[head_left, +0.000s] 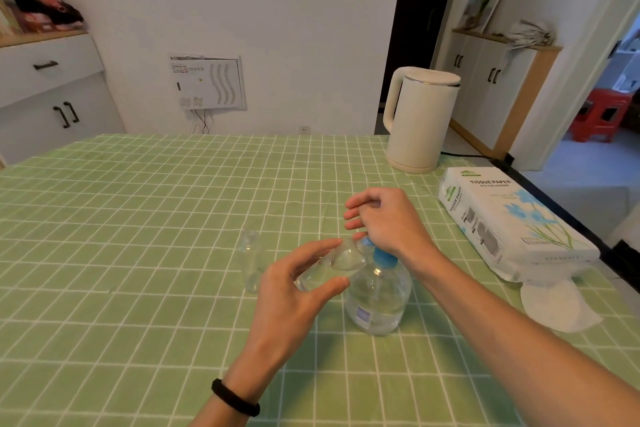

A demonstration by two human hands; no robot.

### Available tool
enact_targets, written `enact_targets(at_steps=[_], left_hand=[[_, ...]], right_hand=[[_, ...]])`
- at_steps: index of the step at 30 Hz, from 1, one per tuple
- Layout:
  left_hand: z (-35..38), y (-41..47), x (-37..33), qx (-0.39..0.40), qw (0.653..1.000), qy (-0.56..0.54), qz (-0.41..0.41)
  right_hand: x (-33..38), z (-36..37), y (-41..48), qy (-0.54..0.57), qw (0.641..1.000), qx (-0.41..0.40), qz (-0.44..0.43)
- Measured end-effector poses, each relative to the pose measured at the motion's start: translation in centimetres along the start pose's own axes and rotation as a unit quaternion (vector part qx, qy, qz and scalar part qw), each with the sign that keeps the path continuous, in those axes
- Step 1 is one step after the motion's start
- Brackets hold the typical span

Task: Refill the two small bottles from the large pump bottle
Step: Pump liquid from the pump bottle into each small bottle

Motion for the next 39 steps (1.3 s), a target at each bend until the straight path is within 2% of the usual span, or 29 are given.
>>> enact_targets(at_steps=[15, 34, 39], left_hand=[[-0.1, 0.2, -0.7, 0.008, 1.000, -0.011, 0.004], [0.2, 0.1, 0.0, 0.013, 1.000, -0.016, -0.011], [0.2, 0.2, -0.6, 0.016, 0.999, -0.031, -0.006]], right_hand=[[1.3, -0.5, 0.7, -0.032, 0.999, 0.009, -0.016], [0.2, -0.3, 0.0, -0.022, 1.000, 0.008, 0.016], [1.4, -0.9, 0.4, -0.072, 0.997, 0.016, -0.011]])
Point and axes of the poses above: each hand's wrist, its own y-axis towards the middle knuckle, its own z-axis out of the palm, x = y × z, the point moved 4 cm from there along y, towards the middle knuckle, and after that the axes turned 3 degrees about -z, right-handed, at the moved point
